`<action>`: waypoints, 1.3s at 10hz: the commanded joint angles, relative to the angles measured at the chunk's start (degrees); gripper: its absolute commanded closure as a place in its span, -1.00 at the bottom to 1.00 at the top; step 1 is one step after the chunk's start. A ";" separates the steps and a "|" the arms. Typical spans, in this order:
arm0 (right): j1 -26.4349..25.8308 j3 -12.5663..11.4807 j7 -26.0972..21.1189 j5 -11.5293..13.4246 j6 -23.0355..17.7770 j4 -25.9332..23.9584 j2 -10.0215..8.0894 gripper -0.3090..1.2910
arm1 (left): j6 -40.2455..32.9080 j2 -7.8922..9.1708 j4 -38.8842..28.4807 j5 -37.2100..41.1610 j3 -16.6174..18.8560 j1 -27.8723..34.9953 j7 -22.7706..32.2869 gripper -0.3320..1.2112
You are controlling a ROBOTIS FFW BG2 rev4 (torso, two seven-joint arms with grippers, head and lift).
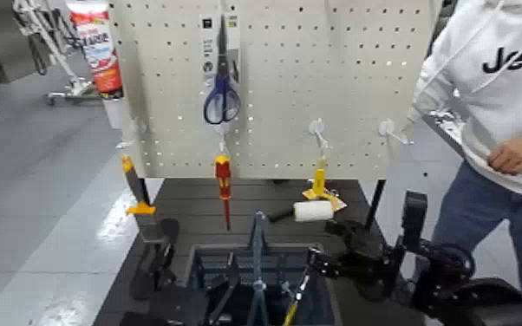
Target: Put the red colored gloves into the crate.
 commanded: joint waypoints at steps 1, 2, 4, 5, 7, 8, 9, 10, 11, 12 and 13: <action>6.35 -4.33 -11.48 1.74 -5.59 -6.88 0.18 -0.54 | 0.09 -2.64 0.00 0.07 -0.06 0.09 0.00 -0.39; 10.22 -6.00 -18.34 2.79 -9.46 -10.14 0.26 -0.53 | 0.09 -2.55 -0.09 0.07 -0.15 0.00 0.00 -0.39; 19.19 -10.92 -27.83 9.21 -15.08 -17.17 3.69 -0.53 | 0.00 -2.64 -0.18 0.07 -0.06 0.18 0.00 -0.39; 23.76 -11.53 -33.02 11.84 -17.81 -20.33 4.66 -0.53 | -0.26 -2.64 -0.27 0.07 0.20 0.27 0.00 -0.39; 30.70 -11.80 -38.38 14.92 -18.77 -25.69 5.71 -0.53 | -0.53 -2.72 -0.53 -0.02 0.64 0.71 0.09 -0.39; 32.63 -11.53 -38.73 16.68 -20.53 -26.75 6.33 -0.53 | -0.53 -2.90 -0.70 -0.11 1.00 0.97 0.09 -0.39; 35.01 -10.30 -41.37 19.14 -24.58 -26.75 7.12 -0.53 | -0.97 -2.99 -0.79 -0.20 1.35 1.23 0.18 -0.39; 36.32 -9.78 -43.39 20.02 -24.84 -27.36 7.82 -0.53 | -1.23 -2.99 -1.06 -0.20 1.61 1.58 0.44 -0.39; 36.94 -9.69 -43.48 21.16 -24.75 -27.89 7.91 -0.53 | -1.32 -3.16 -1.32 -0.20 1.96 1.94 0.53 -0.39; 37.38 -9.16 -44.53 21.33 -24.58 -28.07 7.65 -0.53 | -1.41 -3.34 -1.32 -0.28 2.14 2.02 0.53 -0.39; 37.38 -9.16 -45.06 21.42 -25.02 -28.07 7.47 -0.53 | -1.32 -3.52 -1.32 -0.28 2.14 2.02 0.53 -0.39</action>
